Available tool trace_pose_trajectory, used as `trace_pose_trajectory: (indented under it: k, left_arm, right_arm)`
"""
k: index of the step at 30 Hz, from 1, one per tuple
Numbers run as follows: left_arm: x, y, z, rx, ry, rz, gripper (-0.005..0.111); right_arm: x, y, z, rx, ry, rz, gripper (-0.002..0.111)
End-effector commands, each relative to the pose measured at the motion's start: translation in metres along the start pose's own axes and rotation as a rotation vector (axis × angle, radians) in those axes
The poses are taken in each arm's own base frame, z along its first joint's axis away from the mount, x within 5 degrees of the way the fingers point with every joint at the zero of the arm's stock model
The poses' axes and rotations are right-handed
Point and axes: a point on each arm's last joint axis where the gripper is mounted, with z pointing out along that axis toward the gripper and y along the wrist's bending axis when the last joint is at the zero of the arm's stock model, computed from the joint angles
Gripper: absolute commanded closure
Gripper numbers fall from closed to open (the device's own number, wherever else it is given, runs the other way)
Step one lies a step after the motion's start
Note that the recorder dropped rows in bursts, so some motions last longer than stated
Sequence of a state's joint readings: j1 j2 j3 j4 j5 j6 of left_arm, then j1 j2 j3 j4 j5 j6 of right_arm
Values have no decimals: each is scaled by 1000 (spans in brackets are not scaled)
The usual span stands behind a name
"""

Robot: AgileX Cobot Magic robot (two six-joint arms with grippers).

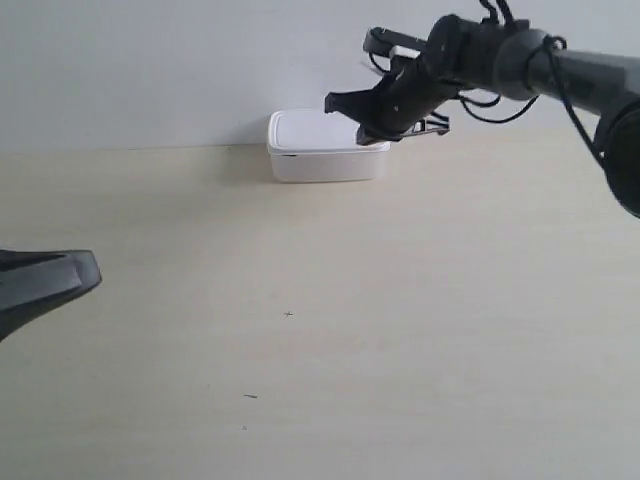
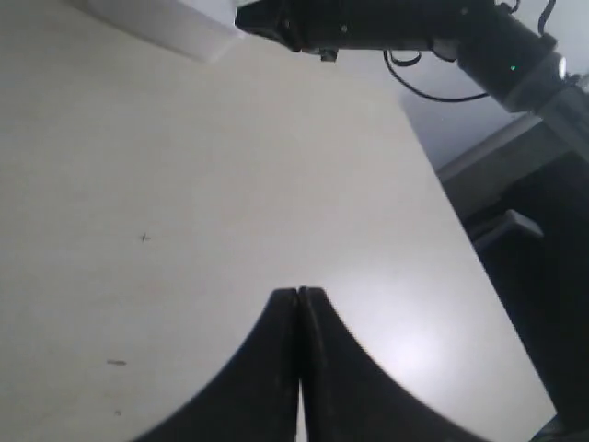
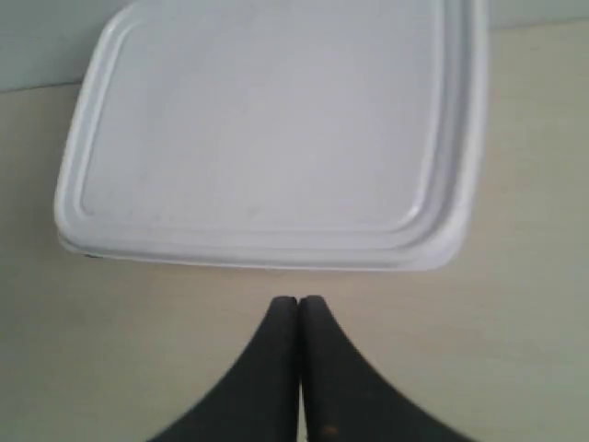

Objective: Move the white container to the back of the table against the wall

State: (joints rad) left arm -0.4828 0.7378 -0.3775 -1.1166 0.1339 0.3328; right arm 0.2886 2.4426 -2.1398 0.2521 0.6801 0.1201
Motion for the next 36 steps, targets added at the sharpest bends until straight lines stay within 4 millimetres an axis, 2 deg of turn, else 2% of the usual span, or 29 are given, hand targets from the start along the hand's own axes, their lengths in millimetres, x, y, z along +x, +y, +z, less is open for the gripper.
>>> trace_pose_trajectory:
  k: [1, 3, 5, 9, 11, 13, 15, 19, 25, 29, 32, 36]
  left_arm:
    - [-4, -10, -27, 93, -91, 76, 107]
    - [-4, -13, -39, 134, -116, 121, 107]
    - [1, -16, -53, 167, -115, 248, 107]
    - [6, -13, -67, 153, -109, 321, 107]
    - [9, -6, -75, 98, -105, 353, 107]
    - [12, 12, -85, -84, -83, 374, 107]
    - [10, 26, -95, -216, -119, 288, 107]
    - [3, 37, -114, -326, -251, 66, 107]
    - [2, 39, -138, -384, -284, 81, 107]
    - [3, 39, -143, -334, -328, -30, 107]
    - [6, 38, -131, -237, -356, -91, 107]
    - [15, 30, -107, 43, -391, -70, 107]
  right_arm:
    - [-25, 1, -66, 131, -94, 16, 108]
    - [-25, 5, -94, 138, -108, -1, 108]
    - [-17, 9, -130, 132, -116, -3, 108]
    - [3, 9, -169, 121, -150, -6, 108]
    - [15, 10, -195, 108, -190, -10, 108]
    - [35, 11, -233, 86, -253, -17, 108]
    - [50, 10, -259, 73, -290, -20, 108]
    - [81, 8, -304, 57, -341, -32, 108]
    - [127, 3, -361, 5, -484, -38, 108]
    - [163, -3, -388, -44, -572, -24, 108]
    - [189, -9, -402, -81, -647, -16, 108]
    - [223, -18, -416, -117, -751, -24, 108]
